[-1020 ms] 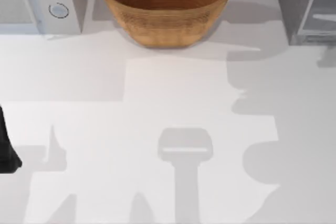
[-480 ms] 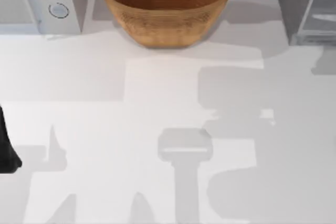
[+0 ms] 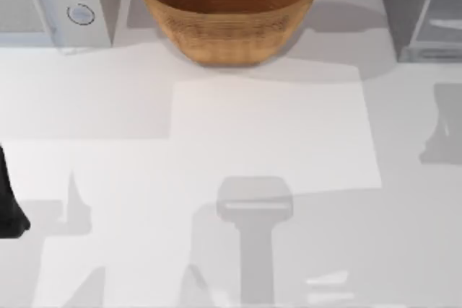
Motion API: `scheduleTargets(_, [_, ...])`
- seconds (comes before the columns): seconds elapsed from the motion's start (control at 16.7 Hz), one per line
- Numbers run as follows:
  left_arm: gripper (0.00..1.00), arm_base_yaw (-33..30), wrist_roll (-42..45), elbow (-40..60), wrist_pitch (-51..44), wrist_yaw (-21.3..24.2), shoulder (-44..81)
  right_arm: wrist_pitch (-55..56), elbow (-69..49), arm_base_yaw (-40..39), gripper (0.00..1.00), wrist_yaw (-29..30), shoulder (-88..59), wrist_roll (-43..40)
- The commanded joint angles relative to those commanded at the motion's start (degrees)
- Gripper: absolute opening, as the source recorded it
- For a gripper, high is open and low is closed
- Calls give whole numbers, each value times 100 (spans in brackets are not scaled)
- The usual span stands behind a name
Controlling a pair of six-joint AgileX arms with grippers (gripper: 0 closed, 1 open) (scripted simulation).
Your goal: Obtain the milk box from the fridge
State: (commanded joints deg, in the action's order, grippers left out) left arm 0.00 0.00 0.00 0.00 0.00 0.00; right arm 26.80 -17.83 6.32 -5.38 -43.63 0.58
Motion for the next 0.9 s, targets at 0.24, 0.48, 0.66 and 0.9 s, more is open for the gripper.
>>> scheduleTargets(0.24, [100, 0, 0, 0, 0, 0, 0, -1337, 918, -294, 0, 252, 2335, -14])
scheduleTargets(0.48, [100, 0, 0, 0, 0, 0, 0, -2310, 1554, -533, 0, 454, 3834, -41])
scheduleTargets(0.66, [100, 0, 0, 0, 0, 0, 0, -2652, 1766, -624, 0, 531, 4322, -57])
scheduleTargets(0.9, [100, 0, 0, 0, 0, 0, 0, -2680, 1783, -632, 0, 538, 4363, -58])
